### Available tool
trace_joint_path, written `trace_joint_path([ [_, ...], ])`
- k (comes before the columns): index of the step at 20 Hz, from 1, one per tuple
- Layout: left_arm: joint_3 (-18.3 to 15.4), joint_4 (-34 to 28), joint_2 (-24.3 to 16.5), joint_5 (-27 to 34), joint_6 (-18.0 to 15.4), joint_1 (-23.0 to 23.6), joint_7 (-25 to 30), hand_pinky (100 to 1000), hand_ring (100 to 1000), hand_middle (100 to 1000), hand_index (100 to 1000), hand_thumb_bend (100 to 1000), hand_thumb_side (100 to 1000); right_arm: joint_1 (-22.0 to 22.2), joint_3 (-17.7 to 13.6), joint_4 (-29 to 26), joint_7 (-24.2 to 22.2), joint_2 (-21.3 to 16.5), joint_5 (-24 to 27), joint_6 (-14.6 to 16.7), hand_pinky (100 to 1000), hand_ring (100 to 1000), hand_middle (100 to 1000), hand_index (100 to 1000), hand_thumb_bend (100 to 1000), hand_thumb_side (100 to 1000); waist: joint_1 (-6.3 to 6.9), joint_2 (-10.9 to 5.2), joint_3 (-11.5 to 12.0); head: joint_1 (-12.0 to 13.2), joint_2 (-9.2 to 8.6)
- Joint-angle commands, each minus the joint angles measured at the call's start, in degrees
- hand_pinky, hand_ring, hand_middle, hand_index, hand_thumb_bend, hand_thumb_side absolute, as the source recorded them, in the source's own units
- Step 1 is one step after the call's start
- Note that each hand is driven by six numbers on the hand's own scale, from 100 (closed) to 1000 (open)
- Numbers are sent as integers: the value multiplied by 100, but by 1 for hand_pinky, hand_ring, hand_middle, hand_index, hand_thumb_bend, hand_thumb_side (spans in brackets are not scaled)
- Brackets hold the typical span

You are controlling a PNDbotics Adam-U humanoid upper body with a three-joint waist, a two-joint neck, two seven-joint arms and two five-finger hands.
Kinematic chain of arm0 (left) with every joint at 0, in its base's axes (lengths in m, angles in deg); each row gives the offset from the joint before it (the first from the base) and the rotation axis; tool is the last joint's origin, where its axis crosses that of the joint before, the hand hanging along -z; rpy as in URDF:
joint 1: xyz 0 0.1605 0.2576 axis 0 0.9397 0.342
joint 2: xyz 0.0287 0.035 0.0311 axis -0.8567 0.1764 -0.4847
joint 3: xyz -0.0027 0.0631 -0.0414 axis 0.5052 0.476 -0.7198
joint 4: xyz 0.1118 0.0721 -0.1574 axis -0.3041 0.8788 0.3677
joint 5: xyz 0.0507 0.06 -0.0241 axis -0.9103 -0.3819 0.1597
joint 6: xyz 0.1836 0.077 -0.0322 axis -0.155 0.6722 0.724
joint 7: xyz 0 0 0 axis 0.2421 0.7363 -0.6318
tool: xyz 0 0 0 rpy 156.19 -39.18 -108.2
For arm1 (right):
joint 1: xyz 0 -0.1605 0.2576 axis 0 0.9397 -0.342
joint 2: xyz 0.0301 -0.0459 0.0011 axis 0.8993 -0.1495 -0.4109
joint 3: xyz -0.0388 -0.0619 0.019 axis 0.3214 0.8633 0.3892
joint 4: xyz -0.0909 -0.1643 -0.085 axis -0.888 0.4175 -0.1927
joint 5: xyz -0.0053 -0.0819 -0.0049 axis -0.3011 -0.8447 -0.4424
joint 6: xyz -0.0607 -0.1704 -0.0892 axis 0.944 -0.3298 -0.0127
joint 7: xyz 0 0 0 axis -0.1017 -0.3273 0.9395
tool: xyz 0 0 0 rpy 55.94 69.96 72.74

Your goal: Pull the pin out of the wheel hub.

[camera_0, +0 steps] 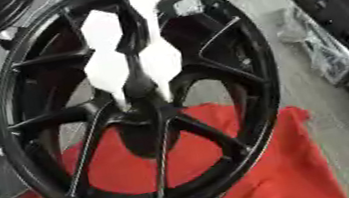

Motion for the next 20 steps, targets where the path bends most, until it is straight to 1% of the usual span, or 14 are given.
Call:
trace_joint_path([
  [1,-22,-56,-170,-27,-17,-19,9,715,752,716,716,147,850,-82,-263,-363,55,-421,475,-260,784,564,320,429,100,198,4,-173,-21,27,2],
  [4,-25,-58,-174,-31,-17,-14,8,715,752,716,716,147,849,10,-438,-648,152,-692,906,-509,788,564,321,429,100,198,3,-182,-58,46,6],
  [8,-37,-63,-184,-33,-26,-11,1,715,752,716,716,147,848,257,-768,-1097,382,-1139,1614,-871,791,563,321,429,100,205,17,-195,-119,102,-5],
  [11,-50,-66,-183,-32,-32,-1,-8,716,752,716,717,148,848,554,-1044,-1428,640,-1499,2076,-1090,795,563,321,428,100,216,32,-199,-166,138,-14],
  [13,-61,-71,-181,-28,-35,6,-16,716,752,717,717,148,848,852,-1300,-1653,864,-1763,2402,-1200,797,562,321,427,100,228,47,-193,-203,172,-19],
  [14,-69,-73,-183,-26,-37,10,-23,716,752,716,717,148,848,1057,-1451,-1793,1010,-1922,2561,-1215,798,563,321,428,100,231,52,-187,-223,193,-20],
  [16,-89,-81,-183,-21,-43,11,-41,716,752,717,717,148,848,1595,-1789,-2117,1381,-2239,2873,-1139,807,564,321,428,100,248,65,-167,-265,233,-29],
  [18,-109,-87,-176,-15,-46,16,-60,716,752,717,717,149,848,2237,-2166,-2464,1847,-2451,3193,-906,812,565,324,430,100,281,86,-149,-309,287,-47],
  [20,-130,-95,-165,-7,-50,18,-81,716,752,717,717,148,848,2965,-2547,-2777,2274,-2528,3297,-590,814,572,328,434,100,277,116,-132,-355,349,-68],
])
